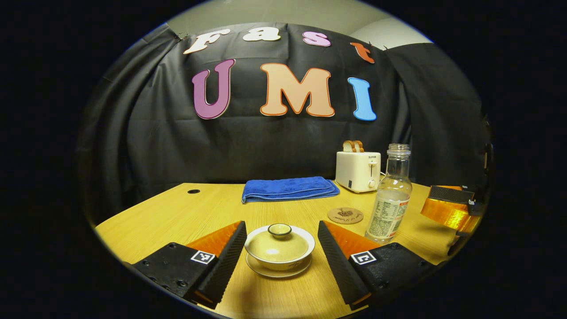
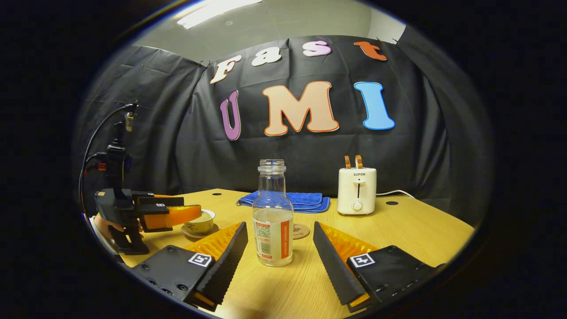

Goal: Open the teacup lid with one hand, grasp the water bottle and pour water into the teacup with the other hand; after pouring, place the water bottle on the coaster and then close the teacup lid.

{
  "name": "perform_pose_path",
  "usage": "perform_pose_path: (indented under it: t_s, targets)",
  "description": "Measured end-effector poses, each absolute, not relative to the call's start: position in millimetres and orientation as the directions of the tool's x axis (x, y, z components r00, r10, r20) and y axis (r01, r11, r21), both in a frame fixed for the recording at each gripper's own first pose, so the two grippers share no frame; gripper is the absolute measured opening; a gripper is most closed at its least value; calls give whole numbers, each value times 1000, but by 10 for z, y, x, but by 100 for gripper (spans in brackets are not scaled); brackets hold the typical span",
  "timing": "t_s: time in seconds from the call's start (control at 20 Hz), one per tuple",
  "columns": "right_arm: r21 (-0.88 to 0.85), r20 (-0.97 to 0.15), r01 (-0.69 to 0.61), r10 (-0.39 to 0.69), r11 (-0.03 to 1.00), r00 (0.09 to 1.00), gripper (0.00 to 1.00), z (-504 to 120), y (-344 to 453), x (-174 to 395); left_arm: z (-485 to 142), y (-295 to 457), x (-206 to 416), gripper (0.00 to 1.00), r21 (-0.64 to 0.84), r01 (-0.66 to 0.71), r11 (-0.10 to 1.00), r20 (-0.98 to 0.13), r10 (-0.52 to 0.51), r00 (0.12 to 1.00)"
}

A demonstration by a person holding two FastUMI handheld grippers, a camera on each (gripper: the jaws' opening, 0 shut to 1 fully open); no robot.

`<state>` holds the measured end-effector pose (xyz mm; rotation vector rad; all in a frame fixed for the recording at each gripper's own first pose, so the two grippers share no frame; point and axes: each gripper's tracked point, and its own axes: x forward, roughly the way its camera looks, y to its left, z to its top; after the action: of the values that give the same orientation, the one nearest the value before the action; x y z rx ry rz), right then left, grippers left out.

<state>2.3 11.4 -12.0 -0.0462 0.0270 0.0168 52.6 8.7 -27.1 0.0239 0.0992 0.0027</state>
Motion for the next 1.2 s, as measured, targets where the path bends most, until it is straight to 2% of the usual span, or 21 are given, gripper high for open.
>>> perform_pose_path:
  t_s: [0.2, 0.25, 0.35, 0.4, 0.45, 0.5, 0.55, 0.65, 0.75, 0.8, 0.9, 1.0, 1.1, 1.15, 1.2]
  targets:
    - [-46, -27, -18, 17, 999, 999, 96, -118, 110, 25, -365, 107, 626, 91, 29, -4, 1000, -161, 9, 987]
    - [-46, -26, -18, 17, 999, 1000, 92, -122, 111, 22, -376, 102, 645, 91, 31, -5, 1000, -173, 10, 985]
    - [-46, -26, -18, 17, 999, 1000, 92, -123, 109, 25, -402, 113, 652, 82, 33, -8, 999, -186, 14, 983]
    - [-46, -27, -18, 17, 999, 1000, 96, -117, 109, 24, -407, 122, 664, 77, 33, -11, 999, -189, 17, 982]
    - [-46, -26, -18, 17, 999, 1000, 92, -124, 110, 29, -401, 141, 662, 75, 36, -18, 999, -188, 24, 982]
    - [-46, -26, -18, 17, 999, 1000, 99, -117, 105, 29, -388, 153, 666, 71, 37, -23, 999, -185, 30, 982]
    - [-46, -27, -18, 17, 999, 1000, 92, -122, 105, 28, -384, 155, 662, 68, 36, -26, 999, -180, 32, 983]
    - [-46, -26, -18, 17, 999, 1000, 96, -125, 105, 26, -359, 161, 696, 57, 37, -24, 999, -168, 29, 985]
    - [-46, -26, -18, 17, 999, 1000, 96, -124, 104, 32, -356, 136, 706, 45, 35, -10, 999, -161, 15, 987]
    - [-46, -26, -19, 17, 999, 1000, 92, -118, 103, 33, -348, 117, 707, 37, 35, 0, 999, -159, 5, 987]
    - [-46, -26, -19, 17, 999, 1000, 92, -122, 104, 30, -345, 124, 703, 29, 34, 1, 999, -156, 4, 988]
    - [-46, -26, -19, 17, 999, 1000, 96, -118, 101, 24, -333, 123, 707, 28, 32, 3, 999, -153, 2, 988]
    - [-46, -26, -19, 18, 999, 1000, 96, -121, 101, 29, -329, 128, 696, 28, 29, -1, 1000, -148, 5, 989]
    - [-46, -25, -19, 17, 999, 1000, 92, -123, 103, 26, -326, 125, 697, 28, 27, -1, 1000, -144, 5, 989]
    - [-46, -25, -19, 18, 999, 1000, 96, -117, 103, 27, -314, 129, 698, 28, 25, -1, 1000, -139, 5, 990]
